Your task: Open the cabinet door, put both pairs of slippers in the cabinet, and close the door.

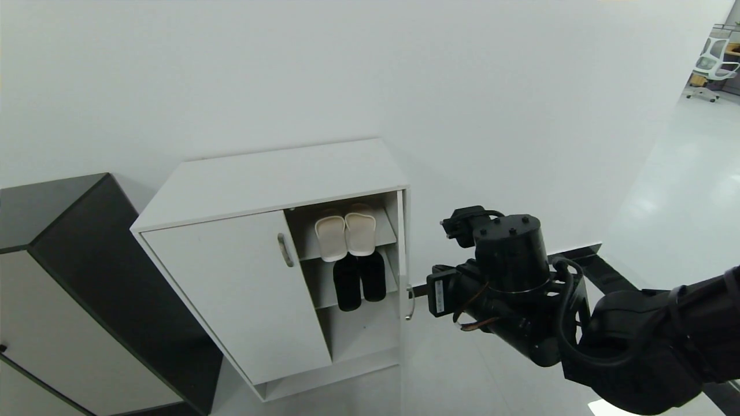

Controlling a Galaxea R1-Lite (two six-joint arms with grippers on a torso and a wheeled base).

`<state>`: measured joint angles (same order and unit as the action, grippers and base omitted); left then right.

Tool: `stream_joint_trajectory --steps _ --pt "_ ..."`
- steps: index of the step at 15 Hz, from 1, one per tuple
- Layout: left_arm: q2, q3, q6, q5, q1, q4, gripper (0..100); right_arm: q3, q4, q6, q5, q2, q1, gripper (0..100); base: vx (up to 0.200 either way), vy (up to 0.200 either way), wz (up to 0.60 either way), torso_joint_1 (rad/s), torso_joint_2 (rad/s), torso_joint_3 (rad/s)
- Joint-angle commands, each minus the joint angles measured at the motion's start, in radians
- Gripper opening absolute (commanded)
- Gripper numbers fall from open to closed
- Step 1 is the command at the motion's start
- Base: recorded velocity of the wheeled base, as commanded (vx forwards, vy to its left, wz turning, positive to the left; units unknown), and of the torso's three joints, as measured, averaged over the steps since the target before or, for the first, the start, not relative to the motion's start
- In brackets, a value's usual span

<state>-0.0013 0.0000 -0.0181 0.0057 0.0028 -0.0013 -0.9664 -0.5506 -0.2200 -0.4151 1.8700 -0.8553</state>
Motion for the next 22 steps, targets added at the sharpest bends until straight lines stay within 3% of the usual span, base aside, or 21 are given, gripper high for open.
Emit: stream_joint_trajectory --steps 1,6,12,15,20,22 --pt "0.001 0.000 -0.002 0.000 0.000 0.000 0 0.025 -0.005 0.016 0.007 -0.006 -0.004 0 0.000 0.000 0.00 0.000 0.00 0.000" --pt "0.001 0.000 0.000 0.000 0.000 0.000 0 0.028 -0.005 0.018 0.010 -0.005 -0.004 0 0.000 0.000 0.00 0.000 0.00 0.000" --pt "0.001 0.000 0.000 0.000 0.000 0.000 0 0.031 -0.003 0.030 0.010 -0.003 -0.004 0 0.000 0.000 0.60 0.002 0.00 0.000" --pt "0.001 0.000 0.000 0.000 0.000 0.000 0 0.040 -0.011 0.030 0.025 -0.003 -0.004 0 0.000 0.000 0.00 0.000 0.00 0.000" --pt "0.001 0.000 0.000 0.000 0.000 0.000 0 0.202 -0.199 0.140 0.276 -0.043 0.076 0 0.000 0.000 0.00 0.000 0.00 0.000" --pt "0.001 0.000 0.000 0.000 0.000 0.000 0 0.276 -0.259 0.157 0.453 -0.048 0.145 0 0.000 0.000 0.00 0.000 0.00 0.000"
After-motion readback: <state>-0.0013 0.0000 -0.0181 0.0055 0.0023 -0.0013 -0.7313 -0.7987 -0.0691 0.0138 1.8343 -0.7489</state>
